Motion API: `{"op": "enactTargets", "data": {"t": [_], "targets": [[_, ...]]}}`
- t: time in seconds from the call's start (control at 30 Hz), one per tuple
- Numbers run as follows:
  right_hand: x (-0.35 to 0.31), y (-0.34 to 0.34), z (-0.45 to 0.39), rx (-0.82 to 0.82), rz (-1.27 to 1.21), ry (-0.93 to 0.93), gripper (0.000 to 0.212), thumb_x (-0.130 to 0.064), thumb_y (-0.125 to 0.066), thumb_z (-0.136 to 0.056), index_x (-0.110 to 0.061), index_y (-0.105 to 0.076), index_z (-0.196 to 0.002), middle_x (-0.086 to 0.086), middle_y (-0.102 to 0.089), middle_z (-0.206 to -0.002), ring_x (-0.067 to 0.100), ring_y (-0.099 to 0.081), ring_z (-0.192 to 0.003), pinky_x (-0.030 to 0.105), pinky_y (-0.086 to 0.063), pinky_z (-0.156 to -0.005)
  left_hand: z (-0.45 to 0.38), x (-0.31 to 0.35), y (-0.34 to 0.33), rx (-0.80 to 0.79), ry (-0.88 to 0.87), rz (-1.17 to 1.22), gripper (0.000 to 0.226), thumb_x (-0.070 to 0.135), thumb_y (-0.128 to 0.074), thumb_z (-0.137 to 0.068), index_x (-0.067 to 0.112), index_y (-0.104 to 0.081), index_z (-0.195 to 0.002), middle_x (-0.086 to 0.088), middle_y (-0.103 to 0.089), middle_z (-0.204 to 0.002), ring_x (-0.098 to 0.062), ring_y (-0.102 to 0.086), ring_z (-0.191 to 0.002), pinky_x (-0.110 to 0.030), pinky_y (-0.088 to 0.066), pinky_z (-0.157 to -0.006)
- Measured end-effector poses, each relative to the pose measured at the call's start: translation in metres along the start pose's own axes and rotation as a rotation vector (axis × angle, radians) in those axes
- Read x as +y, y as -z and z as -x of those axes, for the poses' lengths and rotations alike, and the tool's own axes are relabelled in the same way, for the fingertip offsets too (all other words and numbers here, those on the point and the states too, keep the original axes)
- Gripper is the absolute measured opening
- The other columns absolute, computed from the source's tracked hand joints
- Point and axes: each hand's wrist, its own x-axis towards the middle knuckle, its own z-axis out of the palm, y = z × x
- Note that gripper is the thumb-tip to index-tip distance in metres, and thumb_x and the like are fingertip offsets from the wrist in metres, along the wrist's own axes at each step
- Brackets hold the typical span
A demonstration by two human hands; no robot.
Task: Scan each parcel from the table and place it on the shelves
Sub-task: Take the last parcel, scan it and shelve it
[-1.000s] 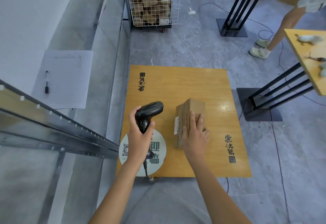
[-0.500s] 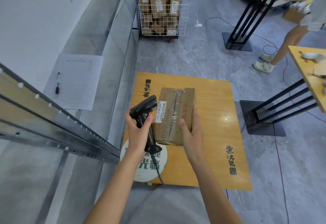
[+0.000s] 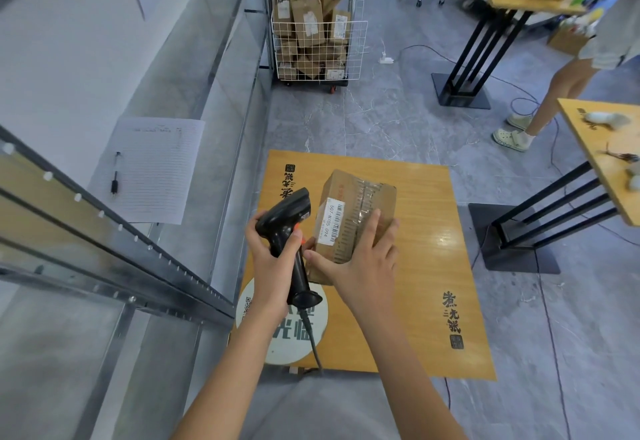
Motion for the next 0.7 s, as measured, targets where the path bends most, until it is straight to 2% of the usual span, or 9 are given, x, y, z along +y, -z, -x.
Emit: {"op": "enactTargets", "data": {"t": [0.13, 0.27, 0.37, 0.43, 0.53, 0.63, 0.7], "targets": [[0.0020, -0.0062, -0.0021, 0.035, 0.034, 0.039, 0.121, -0.090, -0.049, -0.067, -0.035, 0.008, -0.160, -0.001, 0.020, -0.168, 0.045, -0.030, -0.136, 0.053, -0.030, -0.113, 0.0006, -0.0021, 0.0001, -0.045, 0.023, 0.035, 0.052, 0.022, -0.072, -0.093, 0.052, -0.043, -0.123, -0.001, -0.051, -0.141, -0.037, -0.059, -0.126, -0.060, -0.045, -0.107], [0.0025, -0.0106, -0.0032, 0.061, -0.010, 0.035, 0.103, -0.075, -0.056, -0.078, -0.044, -0.001, -0.159, -0.014, 0.012, -0.168, 0.046, -0.018, -0.144, 0.057, -0.019, -0.118, 0.0006, 0.0003, 0.0002, -0.048, 0.048, 0.059, 0.054, 0.034, -0.076, -0.084, 0.056, -0.044, -0.121, -0.002, -0.050, -0.142, -0.039, -0.059, -0.125, -0.059, -0.046, -0.107], [0.0049, -0.0111, -0.0031, 0.052, -0.117, 0.045, 0.092, -0.066, -0.060, -0.083, -0.051, -0.008, -0.157, -0.022, 0.004, -0.167, 0.043, -0.007, -0.150, 0.058, -0.013, -0.120, -0.0030, -0.0002, 0.0007, -0.060, 0.031, 0.063, 0.053, 0.029, -0.075, -0.090, 0.055, -0.043, -0.123, 0.000, -0.051, -0.140, -0.036, -0.062, -0.122, -0.060, -0.046, -0.106], [0.0052, -0.0104, -0.0034, 0.041, -0.182, 0.040, 0.088, -0.068, -0.055, -0.079, -0.053, -0.013, -0.155, -0.025, -0.001, -0.166, 0.041, -0.004, -0.152, 0.059, -0.010, -0.120, -0.0047, -0.0001, 0.0003, -0.069, 0.017, 0.061, 0.053, 0.023, -0.073, -0.093, 0.051, -0.042, -0.125, 0.000, -0.051, -0.140, -0.032, -0.064, -0.121, -0.059, -0.045, -0.108], [0.0039, -0.0082, -0.0037, 0.042, -0.263, 0.026, 0.090, -0.073, -0.036, -0.067, -0.057, -0.017, -0.153, -0.032, -0.004, -0.163, 0.037, -0.002, -0.153, 0.059, -0.009, -0.120, -0.0058, 0.0004, -0.0004, -0.047, 0.023, 0.034, 0.052, 0.023, -0.072, -0.093, 0.053, -0.041, -0.123, 0.000, -0.050, -0.142, -0.029, -0.056, -0.129, -0.059, -0.044, -0.110], [0.0013, -0.0091, -0.0049, 0.016, -0.391, 0.042, 0.079, -0.065, -0.041, -0.074, -0.062, -0.020, -0.150, -0.043, -0.002, -0.154, 0.032, 0.000, -0.155, 0.059, -0.005, -0.121, -0.0072, 0.0021, -0.0009, -0.055, 0.040, 0.063, 0.052, 0.027, -0.073, -0.090, 0.054, -0.041, -0.121, 0.000, -0.049, -0.141, -0.025, -0.054, -0.130, -0.058, -0.049, -0.105], [-0.0011, -0.0087, -0.0056, 0.019, -0.465, 0.061, 0.074, -0.061, -0.044, -0.078, -0.061, -0.024, -0.149, -0.044, -0.008, -0.155, 0.026, -0.003, -0.156, 0.056, -0.003, -0.123, -0.0083, 0.0057, -0.0013, -0.067, 0.041, 0.079, 0.052, 0.035, -0.074, -0.085, 0.056, -0.042, -0.120, 0.004, -0.052, -0.136, -0.021, -0.057, -0.126, -0.052, -0.055, -0.098]]}}
